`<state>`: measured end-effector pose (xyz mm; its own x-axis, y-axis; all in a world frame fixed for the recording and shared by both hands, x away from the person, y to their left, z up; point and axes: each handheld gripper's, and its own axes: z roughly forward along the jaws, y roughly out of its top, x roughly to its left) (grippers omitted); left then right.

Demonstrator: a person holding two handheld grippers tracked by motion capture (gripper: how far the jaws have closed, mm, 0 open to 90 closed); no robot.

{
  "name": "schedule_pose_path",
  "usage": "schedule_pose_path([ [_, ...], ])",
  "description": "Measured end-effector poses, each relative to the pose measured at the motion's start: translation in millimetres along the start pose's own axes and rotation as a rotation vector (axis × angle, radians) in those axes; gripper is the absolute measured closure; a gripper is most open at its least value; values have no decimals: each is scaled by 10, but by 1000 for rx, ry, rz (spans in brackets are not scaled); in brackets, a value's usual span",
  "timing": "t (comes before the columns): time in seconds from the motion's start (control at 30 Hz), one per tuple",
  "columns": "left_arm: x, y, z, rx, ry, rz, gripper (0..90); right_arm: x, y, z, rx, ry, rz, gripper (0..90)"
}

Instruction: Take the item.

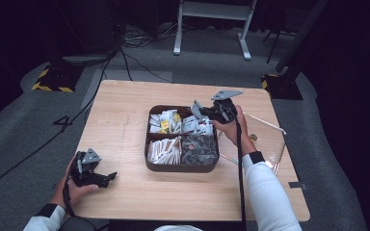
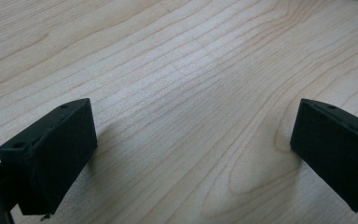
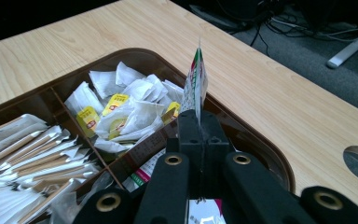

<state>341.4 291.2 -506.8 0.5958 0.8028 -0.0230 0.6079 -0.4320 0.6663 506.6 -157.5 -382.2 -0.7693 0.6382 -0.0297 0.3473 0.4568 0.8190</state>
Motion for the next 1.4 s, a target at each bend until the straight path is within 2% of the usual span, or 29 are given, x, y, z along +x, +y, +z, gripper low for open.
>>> schedule_pose_path([
  [0.1,0,0,0,0,0,0,6,-7,-32,-131,-24,-1,1,900],
  [0.4,0,0,0,0,-1,-1,5,-28,-95,-345,-50,3,2,900],
  [0.73,0,0,0,0,0,0,6,73,-202,-604,-84,28,-20,900],
  [1.4,-2,0,0,0,-1,-2,5,345,-403,-817,-106,103,-60,900],
])
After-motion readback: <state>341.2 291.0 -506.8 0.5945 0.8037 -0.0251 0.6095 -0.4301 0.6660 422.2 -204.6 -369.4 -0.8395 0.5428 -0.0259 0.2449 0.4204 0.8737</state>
